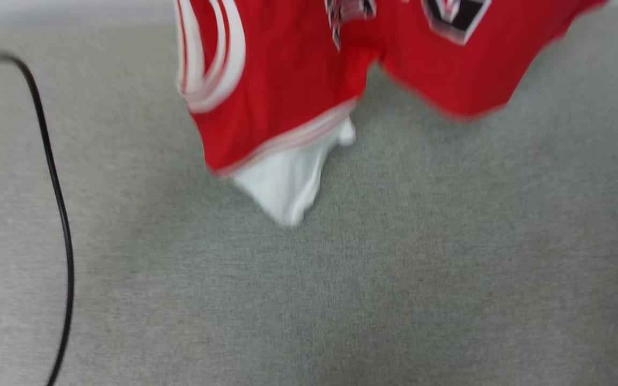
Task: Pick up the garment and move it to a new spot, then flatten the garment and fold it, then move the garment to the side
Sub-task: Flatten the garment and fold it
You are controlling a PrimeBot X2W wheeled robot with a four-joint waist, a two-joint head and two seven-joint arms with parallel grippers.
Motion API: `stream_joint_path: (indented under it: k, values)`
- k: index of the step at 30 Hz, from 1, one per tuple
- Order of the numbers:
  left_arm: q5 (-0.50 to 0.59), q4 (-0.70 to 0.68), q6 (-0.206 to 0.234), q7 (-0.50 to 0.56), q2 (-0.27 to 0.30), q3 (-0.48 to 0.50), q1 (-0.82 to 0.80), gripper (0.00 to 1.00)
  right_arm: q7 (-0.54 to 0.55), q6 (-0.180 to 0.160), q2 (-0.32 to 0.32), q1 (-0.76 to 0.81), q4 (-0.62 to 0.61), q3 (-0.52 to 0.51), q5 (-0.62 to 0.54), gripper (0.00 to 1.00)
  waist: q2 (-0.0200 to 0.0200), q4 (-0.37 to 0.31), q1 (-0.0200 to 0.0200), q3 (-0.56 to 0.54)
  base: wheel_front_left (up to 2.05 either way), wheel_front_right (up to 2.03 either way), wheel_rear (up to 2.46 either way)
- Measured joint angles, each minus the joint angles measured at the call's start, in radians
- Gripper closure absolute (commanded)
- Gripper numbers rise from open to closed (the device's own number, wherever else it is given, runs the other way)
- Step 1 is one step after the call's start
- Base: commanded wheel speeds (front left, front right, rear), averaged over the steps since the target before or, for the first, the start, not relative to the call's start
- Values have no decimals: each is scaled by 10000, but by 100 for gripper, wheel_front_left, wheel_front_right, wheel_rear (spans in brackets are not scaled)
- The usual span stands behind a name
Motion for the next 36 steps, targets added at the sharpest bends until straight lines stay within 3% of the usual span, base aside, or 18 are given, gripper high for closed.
stream_joint_path:
  k: [8,20,29,36]
  values:
    - [811,2562,-784,-853,209,-355,-3564,100,-1360,2,293,-2966,2113,458,-738,100,0,-129,2,1907,0,0,0]
    - [1708,7078,-807,-3452,-522,-872,-7559,100,-3939,4,940,-6568,5883,941,-1825,100,-1,-314,2,3957,0,0,0]
    - [1620,8792,-989,-5120,-1032,-1317,-7022,100,-5304,2,1409,-6594,7461,1628,-1651,100,-1,-66,0,4398,0,0,0]
    - [936,8690,-970,-5557,-1708,-1298,-4698,100,-6069,-2,1595,-4708,7802,2516,-880,100,-1,52,0,3964,0,0,0]
